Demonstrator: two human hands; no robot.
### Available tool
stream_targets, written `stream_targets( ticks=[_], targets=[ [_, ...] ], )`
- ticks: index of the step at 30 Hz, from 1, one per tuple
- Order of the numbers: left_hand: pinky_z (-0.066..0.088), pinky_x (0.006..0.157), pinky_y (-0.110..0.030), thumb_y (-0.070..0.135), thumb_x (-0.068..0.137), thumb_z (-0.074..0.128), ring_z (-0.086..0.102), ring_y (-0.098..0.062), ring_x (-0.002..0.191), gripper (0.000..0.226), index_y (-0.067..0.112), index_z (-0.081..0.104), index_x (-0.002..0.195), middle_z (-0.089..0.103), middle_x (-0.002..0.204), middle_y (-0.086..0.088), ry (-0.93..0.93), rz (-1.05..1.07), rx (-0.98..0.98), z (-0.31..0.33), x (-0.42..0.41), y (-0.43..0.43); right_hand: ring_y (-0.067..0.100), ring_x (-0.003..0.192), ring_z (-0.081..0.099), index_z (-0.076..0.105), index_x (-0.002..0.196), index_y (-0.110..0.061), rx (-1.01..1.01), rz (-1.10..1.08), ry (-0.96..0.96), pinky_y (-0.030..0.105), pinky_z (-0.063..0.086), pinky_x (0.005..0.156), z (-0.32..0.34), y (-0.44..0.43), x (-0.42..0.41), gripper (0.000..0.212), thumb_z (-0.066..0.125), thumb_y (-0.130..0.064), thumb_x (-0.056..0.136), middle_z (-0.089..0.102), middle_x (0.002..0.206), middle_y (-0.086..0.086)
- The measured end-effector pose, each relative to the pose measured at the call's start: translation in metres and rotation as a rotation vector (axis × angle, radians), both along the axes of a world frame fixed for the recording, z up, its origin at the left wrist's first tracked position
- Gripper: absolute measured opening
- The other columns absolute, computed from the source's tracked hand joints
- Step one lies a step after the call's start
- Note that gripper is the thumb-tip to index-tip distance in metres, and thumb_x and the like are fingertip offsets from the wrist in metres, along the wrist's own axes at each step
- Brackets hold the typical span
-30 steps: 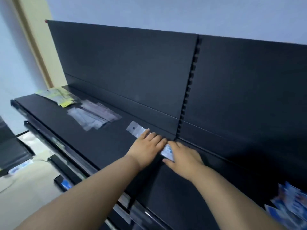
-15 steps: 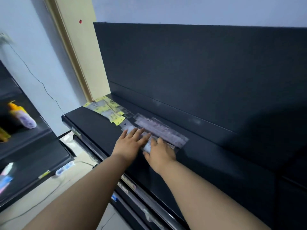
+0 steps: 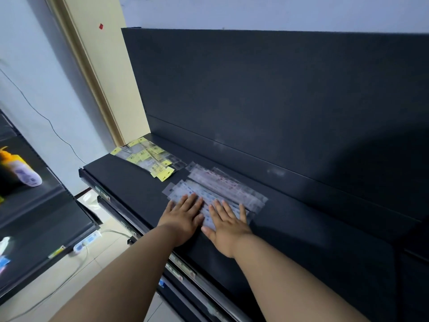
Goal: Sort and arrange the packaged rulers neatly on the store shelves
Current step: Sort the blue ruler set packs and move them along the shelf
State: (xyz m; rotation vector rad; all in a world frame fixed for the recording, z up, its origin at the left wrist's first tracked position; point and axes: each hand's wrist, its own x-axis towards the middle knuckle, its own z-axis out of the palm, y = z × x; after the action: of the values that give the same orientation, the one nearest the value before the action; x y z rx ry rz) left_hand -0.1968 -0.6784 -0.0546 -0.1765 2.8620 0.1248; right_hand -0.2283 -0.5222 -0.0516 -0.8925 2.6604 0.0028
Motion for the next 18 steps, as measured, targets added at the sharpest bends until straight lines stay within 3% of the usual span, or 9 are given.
stream_targets(
  ticks=[8,18],
  targets=[
    [-0.011,0.117,-0.038,0.039,0.103,0.016,-0.014,-0.010,0.145,0.054,0.032,-0.012,0.149,-0.014,0.158,0.008,0.219,-0.220,-0.003,0.026,-0.014,0.092,0.009,0.142,-0.024,-0.006,0.151,-0.024,-0.148,-0.119,0.137,0.046,-0.018,0.114,0.023,0.089,0.008,0.061,0.011,-0.051,0.099,-0.019,0.157,-0.008],
    [-0.006,0.118,-0.036,0.037,0.103,0.018,-0.005,-0.010,0.146,0.054,0.028,-0.006,0.151,-0.002,0.160,0.009,0.353,-0.838,0.074,0.050,-0.001,0.381,0.010,0.145,-0.014,0.002,0.152,-0.021,-0.191,-0.665,0.317,0.041,-0.010,0.117,0.044,0.365,0.098,0.060,0.018,-0.048,0.100,-0.007,0.160,-0.008]
  ],
)
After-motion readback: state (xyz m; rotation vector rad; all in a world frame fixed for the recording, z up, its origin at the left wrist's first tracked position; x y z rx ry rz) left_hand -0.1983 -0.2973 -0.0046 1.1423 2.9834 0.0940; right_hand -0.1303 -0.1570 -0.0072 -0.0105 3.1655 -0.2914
